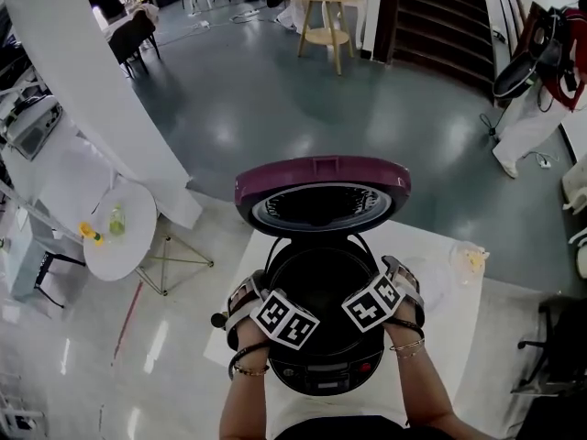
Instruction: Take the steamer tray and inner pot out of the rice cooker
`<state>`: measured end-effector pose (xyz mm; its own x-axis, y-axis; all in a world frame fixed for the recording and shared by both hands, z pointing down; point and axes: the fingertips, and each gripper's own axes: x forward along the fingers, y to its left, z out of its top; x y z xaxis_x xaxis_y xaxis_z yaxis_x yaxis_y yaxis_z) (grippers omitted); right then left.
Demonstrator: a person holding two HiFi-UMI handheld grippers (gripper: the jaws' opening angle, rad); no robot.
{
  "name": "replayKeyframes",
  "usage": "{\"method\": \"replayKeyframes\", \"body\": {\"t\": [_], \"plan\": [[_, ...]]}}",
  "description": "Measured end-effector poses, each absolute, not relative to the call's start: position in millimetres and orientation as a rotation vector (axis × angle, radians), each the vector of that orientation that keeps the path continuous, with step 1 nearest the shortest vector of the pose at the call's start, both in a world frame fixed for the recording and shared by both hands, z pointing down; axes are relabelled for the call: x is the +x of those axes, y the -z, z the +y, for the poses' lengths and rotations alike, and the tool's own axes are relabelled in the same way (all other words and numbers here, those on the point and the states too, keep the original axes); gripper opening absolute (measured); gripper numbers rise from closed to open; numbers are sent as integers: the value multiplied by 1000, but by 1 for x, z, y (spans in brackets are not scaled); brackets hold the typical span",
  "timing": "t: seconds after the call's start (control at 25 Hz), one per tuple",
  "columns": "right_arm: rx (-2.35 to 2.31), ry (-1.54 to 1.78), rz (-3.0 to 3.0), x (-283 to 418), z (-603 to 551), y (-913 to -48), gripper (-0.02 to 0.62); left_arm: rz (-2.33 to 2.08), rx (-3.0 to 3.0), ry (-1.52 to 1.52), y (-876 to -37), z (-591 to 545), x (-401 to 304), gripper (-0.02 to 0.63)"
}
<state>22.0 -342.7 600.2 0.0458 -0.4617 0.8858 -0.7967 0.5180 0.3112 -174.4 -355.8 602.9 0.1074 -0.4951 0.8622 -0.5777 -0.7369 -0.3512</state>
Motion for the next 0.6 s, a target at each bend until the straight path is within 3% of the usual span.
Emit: {"method": "replayKeyframes", "body": {"t": [0.16,0.24,0.52,0.6], "plan": [[1009,-373,-1517,24,-349,-612,364,-1125,2220,-1704,-608,-369,-182,282],[993,-360,-1518,21,-349,-611,307,-1115,2231,-1669,-608,-369,-180,254],[1094,-317,-1579,9,-349,-581,226,-1126,2283,-1555,-594,-367,-185,235],[1116,-298,-1603,4,-346,-569,192,-1142,2327,-1513,-580,-366,-185,197]]}}
